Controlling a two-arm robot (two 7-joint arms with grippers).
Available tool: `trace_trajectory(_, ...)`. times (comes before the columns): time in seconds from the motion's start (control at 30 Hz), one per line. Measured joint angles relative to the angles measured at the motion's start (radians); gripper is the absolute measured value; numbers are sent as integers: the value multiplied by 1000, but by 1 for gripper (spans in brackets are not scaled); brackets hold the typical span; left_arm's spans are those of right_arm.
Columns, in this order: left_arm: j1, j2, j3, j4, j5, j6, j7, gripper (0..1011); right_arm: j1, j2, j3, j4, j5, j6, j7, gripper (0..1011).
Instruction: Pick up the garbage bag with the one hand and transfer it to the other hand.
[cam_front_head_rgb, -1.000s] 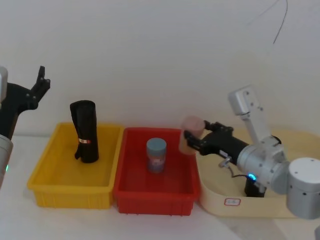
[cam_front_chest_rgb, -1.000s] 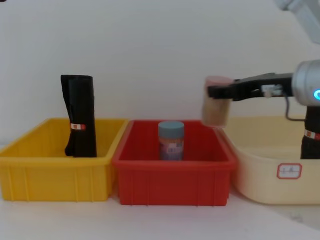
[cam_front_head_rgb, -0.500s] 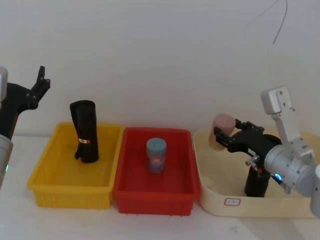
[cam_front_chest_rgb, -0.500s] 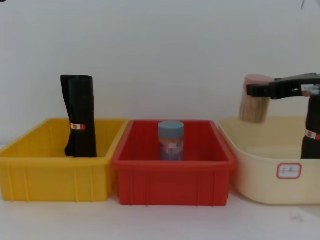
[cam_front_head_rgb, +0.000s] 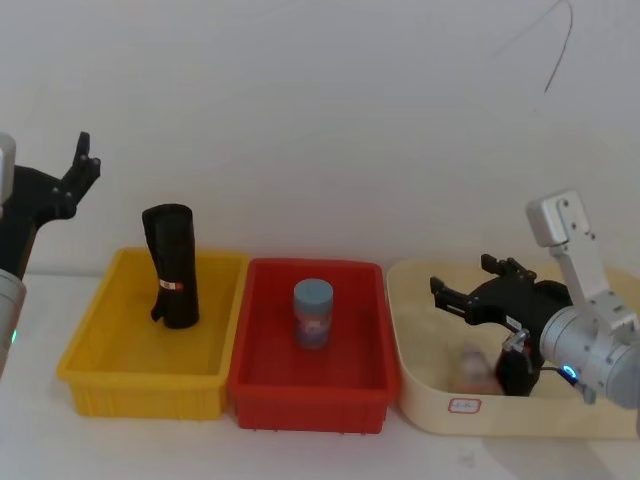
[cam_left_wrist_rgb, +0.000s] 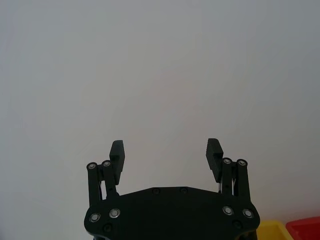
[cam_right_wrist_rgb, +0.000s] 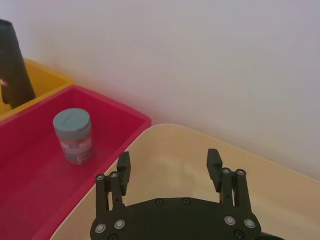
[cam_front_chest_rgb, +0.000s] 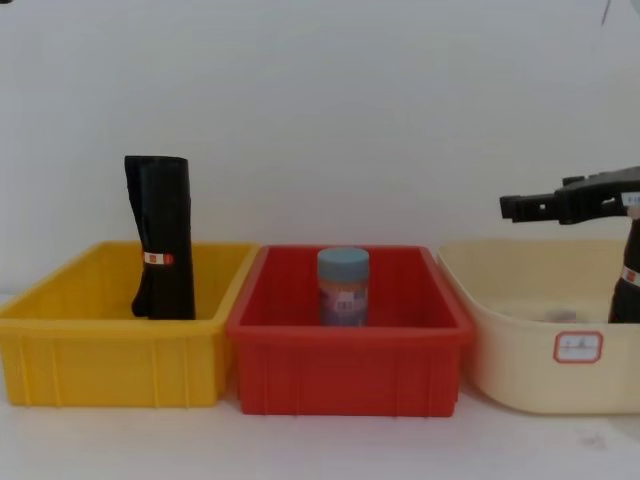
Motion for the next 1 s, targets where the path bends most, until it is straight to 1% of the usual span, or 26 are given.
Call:
trace_trajectory(0.1, 0, 0, 0, 0, 0, 0, 0, 1001, -5, 4, -4, -7, 0, 7, 6, 961)
trace_trajectory(0.2, 0, 0, 0, 0, 0, 0, 0, 1001, -11, 6, -10, -6, -1, 20, 10, 1000)
trace_trajectory(0.37, 0, 0, 0, 0, 0, 0, 0, 1001, -12, 6, -11, -27, 0, 23, 12, 1000)
trace_trajectory(0.6, 0, 0, 0, 0, 0, 0, 0, 1001, 0, -6, -11, -56, 0, 20, 1, 1000)
trace_trajectory(0.8, 0, 0, 0, 0, 0, 0, 0, 1001, 21, -26, -9, -94, -6, 12, -19, 999)
trace_trajectory(1.0, 0, 0, 0, 0, 0, 0, 0, 1001, 32, -45, -13, -132, -15, 12, -35, 999)
